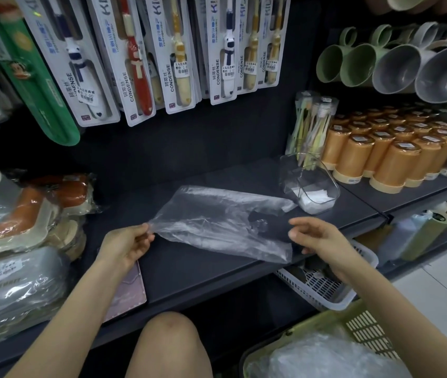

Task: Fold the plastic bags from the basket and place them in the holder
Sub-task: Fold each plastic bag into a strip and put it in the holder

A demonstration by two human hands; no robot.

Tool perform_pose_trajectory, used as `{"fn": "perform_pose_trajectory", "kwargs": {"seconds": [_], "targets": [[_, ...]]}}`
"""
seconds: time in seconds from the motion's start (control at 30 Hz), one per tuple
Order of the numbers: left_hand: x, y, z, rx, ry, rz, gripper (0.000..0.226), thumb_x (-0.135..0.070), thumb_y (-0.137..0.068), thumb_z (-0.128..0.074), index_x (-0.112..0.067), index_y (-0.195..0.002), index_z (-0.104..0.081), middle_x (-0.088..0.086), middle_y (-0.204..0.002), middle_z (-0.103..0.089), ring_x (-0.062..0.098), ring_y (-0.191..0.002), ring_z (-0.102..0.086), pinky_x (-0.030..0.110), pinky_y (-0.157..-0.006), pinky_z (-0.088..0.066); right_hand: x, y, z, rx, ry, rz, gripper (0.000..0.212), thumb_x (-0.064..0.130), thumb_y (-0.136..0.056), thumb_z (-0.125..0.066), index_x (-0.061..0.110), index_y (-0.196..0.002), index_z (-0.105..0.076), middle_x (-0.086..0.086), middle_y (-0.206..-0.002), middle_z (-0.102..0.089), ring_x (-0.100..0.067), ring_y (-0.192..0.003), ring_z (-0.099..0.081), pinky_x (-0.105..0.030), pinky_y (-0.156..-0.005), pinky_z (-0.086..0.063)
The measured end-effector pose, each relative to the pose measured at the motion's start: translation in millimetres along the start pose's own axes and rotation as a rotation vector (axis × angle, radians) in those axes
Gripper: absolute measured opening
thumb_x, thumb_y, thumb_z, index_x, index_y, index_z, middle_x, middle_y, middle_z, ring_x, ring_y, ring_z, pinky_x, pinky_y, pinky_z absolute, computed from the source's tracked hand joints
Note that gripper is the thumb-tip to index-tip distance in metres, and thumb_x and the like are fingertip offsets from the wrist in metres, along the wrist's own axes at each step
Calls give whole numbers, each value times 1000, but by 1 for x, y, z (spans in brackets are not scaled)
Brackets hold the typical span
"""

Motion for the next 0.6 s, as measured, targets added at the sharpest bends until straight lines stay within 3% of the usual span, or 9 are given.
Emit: {"fn": "perform_pose_trajectory", "kwargs": {"seconds": [0.1,0.23,0.37,0.4,0.47,0.53,0.6], "targets": [[-3,6,-6,-14,-114,-94,14,1,-94,-55,-3,-82,-60,11,-69,-62,7,-45,-59,12,-40,-45,-4,2,-16,40,313,52,32,31,-82,-74,25,-112,-65,0,-99,-64,-16,-87,-60,-25,-77,-48],[-4,9,-7,-16,-142,-153,14,2,-95,-51,-5,-85,-58,12,-75,-62,10,-49,-62,13,-41,-47,-3,9,-23,-44,721,105,26,47,-84,-68,32,-103,-60,6,-89,-61,-10,-80,-57,-21,-64,-40],[-4,8,-7,5,-120,-129,14,3,-95,-51,-5,-86,-58,14,-75,-63,8,-43,-62,14,-41,-48,-9,25,-17,-221,783,38,36,55,-91,-51,22,-100,-61,7,-74,-66,-15,-76,-63,-31,-66,-51],[-3,8,-7,7,-111,-116,14,3,-95,-50,-5,-85,-58,14,-74,-63,8,-43,-62,14,-41,-48,-13,27,-19,-201,751,16,37,56,-92,-48,22,-103,-60,6,-74,-67,-15,-72,-65,-34,-65,-53],[-1,8,-8,19,-90,-86,15,3,-95,-50,-4,-84,-57,13,-69,-64,9,-44,-62,14,-41,-48,-21,31,-25,-162,434,-80,33,48,-94,-52,20,-111,-56,-1,-75,-68,-17,-63,-66,-35,-57,-55],[1,10,-10,32,-79,-63,14,3,-94,-51,-4,-84,-57,13,-70,-64,11,-45,-62,15,-41,-48,-29,33,-34,-149,10,-190,30,28,-94,-61,11,-118,-52,-10,-74,-64,-20,-56,-63,-30,-49,-50],[1,11,-9,42,-73,-53,13,2,-94,-51,-4,-85,-58,13,-74,-64,14,-53,-62,14,-42,-48,-30,33,-32,-191,-156,-199,28,7,-92,-63,3,-117,-53,-11,-67,-58,-19,-50,-57,-26,-44,-46]]}}
Point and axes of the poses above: each hand's wrist, its own y-axis away from the middle knuckle, its own z-axis out of the back of the hand, x = y × z, the point moved 6 cm from there along -y, towards the middle knuckle
